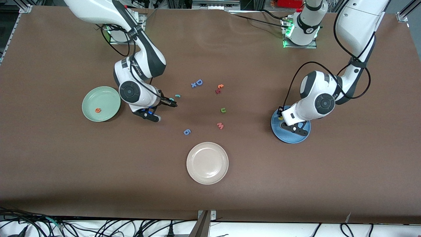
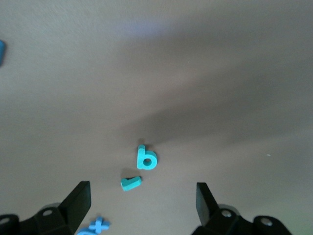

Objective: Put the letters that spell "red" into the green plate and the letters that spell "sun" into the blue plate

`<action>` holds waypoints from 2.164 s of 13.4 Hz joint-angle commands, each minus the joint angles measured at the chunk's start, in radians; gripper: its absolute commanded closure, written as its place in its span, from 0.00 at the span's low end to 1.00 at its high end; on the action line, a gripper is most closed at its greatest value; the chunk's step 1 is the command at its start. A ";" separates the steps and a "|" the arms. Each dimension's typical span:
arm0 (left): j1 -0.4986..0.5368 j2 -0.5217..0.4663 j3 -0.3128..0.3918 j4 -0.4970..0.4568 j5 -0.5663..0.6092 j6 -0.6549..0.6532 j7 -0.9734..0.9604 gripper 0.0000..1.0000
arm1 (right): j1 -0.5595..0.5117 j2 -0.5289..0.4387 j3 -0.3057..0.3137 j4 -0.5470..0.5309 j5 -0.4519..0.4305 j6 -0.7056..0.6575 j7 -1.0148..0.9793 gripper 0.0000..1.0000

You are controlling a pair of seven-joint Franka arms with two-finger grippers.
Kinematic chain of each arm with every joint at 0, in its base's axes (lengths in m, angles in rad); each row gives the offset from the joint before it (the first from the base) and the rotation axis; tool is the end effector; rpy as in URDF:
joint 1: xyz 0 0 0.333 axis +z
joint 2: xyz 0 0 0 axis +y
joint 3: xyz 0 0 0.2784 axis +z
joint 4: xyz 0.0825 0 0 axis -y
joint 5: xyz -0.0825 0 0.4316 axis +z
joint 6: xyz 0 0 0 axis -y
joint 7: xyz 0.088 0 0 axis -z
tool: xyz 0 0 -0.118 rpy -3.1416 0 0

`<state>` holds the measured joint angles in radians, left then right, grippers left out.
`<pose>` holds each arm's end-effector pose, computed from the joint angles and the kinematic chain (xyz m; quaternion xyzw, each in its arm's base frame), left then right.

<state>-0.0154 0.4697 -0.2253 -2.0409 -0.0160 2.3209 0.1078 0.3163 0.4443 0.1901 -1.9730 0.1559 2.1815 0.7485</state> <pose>0.5687 -0.1481 0.1188 0.9815 -0.1594 -0.0927 0.0508 0.5210 0.3017 0.1508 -0.9728 0.1746 0.1515 0.0131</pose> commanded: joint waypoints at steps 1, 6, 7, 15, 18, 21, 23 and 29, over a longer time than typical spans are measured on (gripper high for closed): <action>-0.005 -0.013 -0.005 0.033 0.011 -0.011 -0.002 0.00 | 0.000 -0.041 0.020 -0.117 -0.004 0.125 0.009 0.05; -0.009 -0.025 -0.075 0.177 0.010 -0.130 -0.014 0.00 | 0.029 -0.029 0.022 -0.201 -0.004 0.293 0.009 0.05; -0.011 -0.019 -0.084 0.194 0.008 -0.129 -0.014 0.00 | 0.030 -0.027 0.022 -0.201 -0.004 0.293 0.009 0.06; -0.133 0.004 -0.132 0.202 0.024 -0.115 -0.307 0.00 | 0.038 -0.004 0.020 -0.208 -0.006 0.330 0.009 0.18; -0.161 0.030 -0.132 0.200 0.025 -0.066 -0.394 0.00 | 0.038 0.004 0.020 -0.211 -0.006 0.345 0.009 0.19; -0.207 0.064 -0.128 0.202 0.025 -0.038 -0.463 0.00 | 0.038 0.008 0.020 -0.214 -0.006 0.351 0.009 0.22; -0.219 0.092 -0.127 0.202 0.027 0.027 -0.503 0.00 | 0.038 0.011 0.020 -0.214 -0.006 0.354 0.009 0.23; -0.293 0.156 -0.120 0.188 0.047 0.161 -0.640 0.00 | 0.038 0.017 0.020 -0.214 -0.006 0.370 0.009 0.32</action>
<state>-0.2707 0.6104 -0.3575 -1.8536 -0.0152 2.4565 -0.4658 0.3471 0.4644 0.2103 -2.1742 0.1556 2.5287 0.7485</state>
